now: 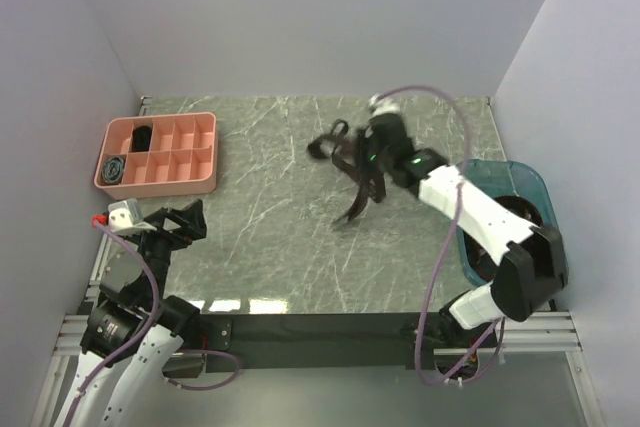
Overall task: Roll the ties
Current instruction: Move the tie to the center of the board, then flatten the tie
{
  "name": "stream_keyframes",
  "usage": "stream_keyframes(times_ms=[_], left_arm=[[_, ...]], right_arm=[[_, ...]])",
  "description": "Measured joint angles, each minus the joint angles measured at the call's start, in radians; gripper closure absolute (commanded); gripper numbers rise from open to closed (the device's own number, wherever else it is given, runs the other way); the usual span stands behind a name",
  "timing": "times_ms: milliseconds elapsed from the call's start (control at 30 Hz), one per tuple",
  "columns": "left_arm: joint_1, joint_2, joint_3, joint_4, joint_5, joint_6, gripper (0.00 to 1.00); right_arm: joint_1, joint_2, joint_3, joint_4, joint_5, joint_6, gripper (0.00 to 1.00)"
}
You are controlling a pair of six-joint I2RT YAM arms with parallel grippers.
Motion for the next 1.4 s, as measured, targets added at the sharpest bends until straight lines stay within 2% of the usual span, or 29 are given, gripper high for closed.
stream_keyframes(times_ms=[67,167,233,333,467,633,1000,1100,1167,1267,1400], left_arm=[[0.0,0.009,0.0,0.002,0.011,0.0,0.01],[0.0,0.04,0.0,0.009,0.034,0.0,0.01],[0.0,0.064,0.0,0.012,0.052,0.001,0.01],[0.0,0.094,0.0,0.015,0.078,0.006,0.01],[0.0,0.117,0.0,0.016,0.102,0.01,0.01],[0.001,0.121,0.0,0.018,0.113,0.011,0.01],[0.007,0.124,0.0,0.023,0.122,0.015,0.01],[0.01,0.124,0.0,0.025,0.124,0.016,0.01],[0.01,0.124,0.0,0.03,0.128,0.017,0.0],[0.013,0.124,0.0,0.037,0.132,0.018,0.0],[0.016,0.124,0.0,0.037,0.137,0.018,0.01]], right_arm=[[0.093,0.036,-0.05,-0.021,-0.046,-0.016,0.35],[0.188,0.07,-0.095,-0.06,-0.122,-0.013,0.27],[0.204,0.064,-0.118,-0.08,-0.134,-0.012,0.24],[0.165,0.026,-0.153,-0.089,-0.116,-0.004,0.24],[0.026,-0.041,-0.216,-0.058,-0.118,0.008,0.35],[-0.137,-0.02,-0.279,-0.005,-0.133,0.021,0.37],[-0.18,0.242,-0.247,0.072,-0.185,0.085,0.36],[-0.183,0.292,-0.209,0.08,-0.187,0.097,0.43],[-0.183,0.318,-0.183,0.088,-0.188,0.102,0.55],[-0.183,0.338,-0.163,0.096,-0.192,0.106,0.67],[-0.183,0.341,-0.162,0.102,-0.214,0.103,0.69]])
